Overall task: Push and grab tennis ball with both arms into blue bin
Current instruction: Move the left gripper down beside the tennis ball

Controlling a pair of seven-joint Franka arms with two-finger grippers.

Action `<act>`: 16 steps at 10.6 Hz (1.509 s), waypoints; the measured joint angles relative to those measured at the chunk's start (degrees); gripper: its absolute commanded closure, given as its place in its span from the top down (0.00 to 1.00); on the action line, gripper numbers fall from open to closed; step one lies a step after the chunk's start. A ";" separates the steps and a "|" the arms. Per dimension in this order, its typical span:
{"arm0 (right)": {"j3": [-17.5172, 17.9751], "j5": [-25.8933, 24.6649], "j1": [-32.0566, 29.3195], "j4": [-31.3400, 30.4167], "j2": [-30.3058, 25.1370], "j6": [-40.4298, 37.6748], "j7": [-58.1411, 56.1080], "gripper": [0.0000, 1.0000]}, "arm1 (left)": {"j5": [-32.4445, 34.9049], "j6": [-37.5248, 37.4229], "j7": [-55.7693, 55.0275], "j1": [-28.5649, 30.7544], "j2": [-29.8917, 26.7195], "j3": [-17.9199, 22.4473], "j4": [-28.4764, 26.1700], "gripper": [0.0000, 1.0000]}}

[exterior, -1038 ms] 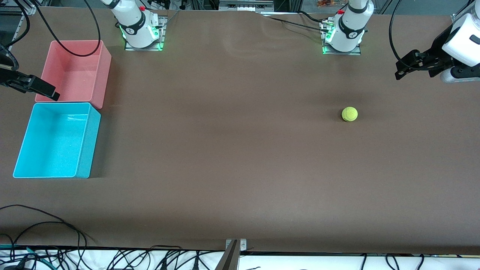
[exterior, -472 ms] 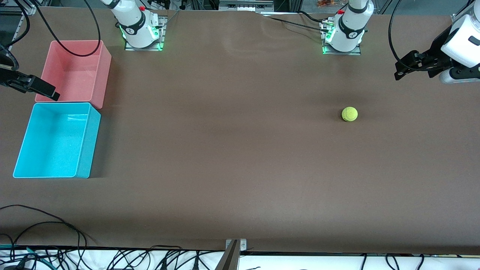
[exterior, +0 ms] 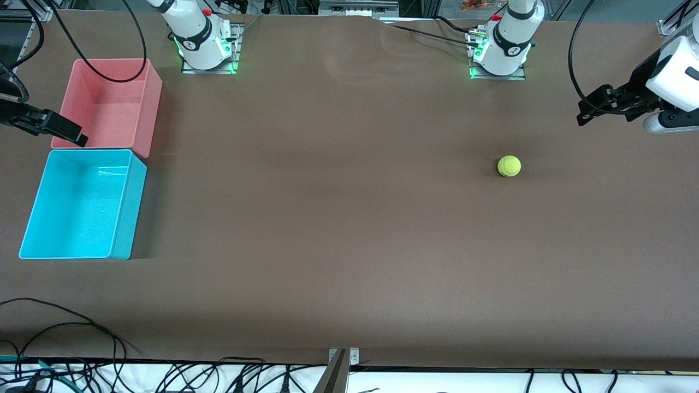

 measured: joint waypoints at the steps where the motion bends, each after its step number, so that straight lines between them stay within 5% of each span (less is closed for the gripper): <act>1: 0.00 -0.24 0.00 0.00 0.05 0.01 0.00 1.00 | 0.00 0.05 0.00 0.00 0.00 0.00 0.00 1.00; 16: 0.04 -1.35 -0.17 -0.02 0.24 0.02 -0.02 1.00 | 4.97 11.53 3.83 1.60 3.81 0.70 -4.75 1.00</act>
